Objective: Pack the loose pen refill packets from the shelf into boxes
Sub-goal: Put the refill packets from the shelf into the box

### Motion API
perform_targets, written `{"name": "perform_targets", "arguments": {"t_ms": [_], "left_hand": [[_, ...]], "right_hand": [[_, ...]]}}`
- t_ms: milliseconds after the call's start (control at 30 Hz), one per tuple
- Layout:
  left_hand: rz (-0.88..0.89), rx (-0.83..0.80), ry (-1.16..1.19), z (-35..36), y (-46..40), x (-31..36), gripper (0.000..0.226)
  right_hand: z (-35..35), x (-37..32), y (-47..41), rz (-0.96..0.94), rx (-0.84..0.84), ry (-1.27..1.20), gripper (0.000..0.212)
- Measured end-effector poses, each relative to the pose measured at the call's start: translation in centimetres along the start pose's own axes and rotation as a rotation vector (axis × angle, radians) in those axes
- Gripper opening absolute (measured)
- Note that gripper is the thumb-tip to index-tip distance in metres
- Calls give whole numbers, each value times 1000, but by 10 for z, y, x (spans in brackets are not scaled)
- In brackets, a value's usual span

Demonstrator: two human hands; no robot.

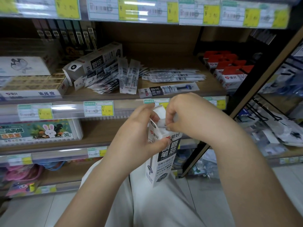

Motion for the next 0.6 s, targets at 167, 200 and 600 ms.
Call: {"name": "perform_targets", "arguments": {"t_ms": [167,200,600], "left_hand": [[15,-16,6,-3,-2,-2,43],[11,-17,2,-3,-2,-3,44],[-8,-23,7,1,0,1,46]], "right_hand": [[4,-7,-3,-81,157,-153,10],[-1,-6,-2,-69,226,-196,9],[-8,-1,-18,172,-282,-4,14]]}}
Point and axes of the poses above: each hand's wrist, its own y-axis away from the middle knuckle, its own z-axis out of the palm, x = y × z, the point moved 4 cm from there along -y, towards the middle knuckle, and after that the axes turned 14 degrees about -z, right-handed, at the moved point
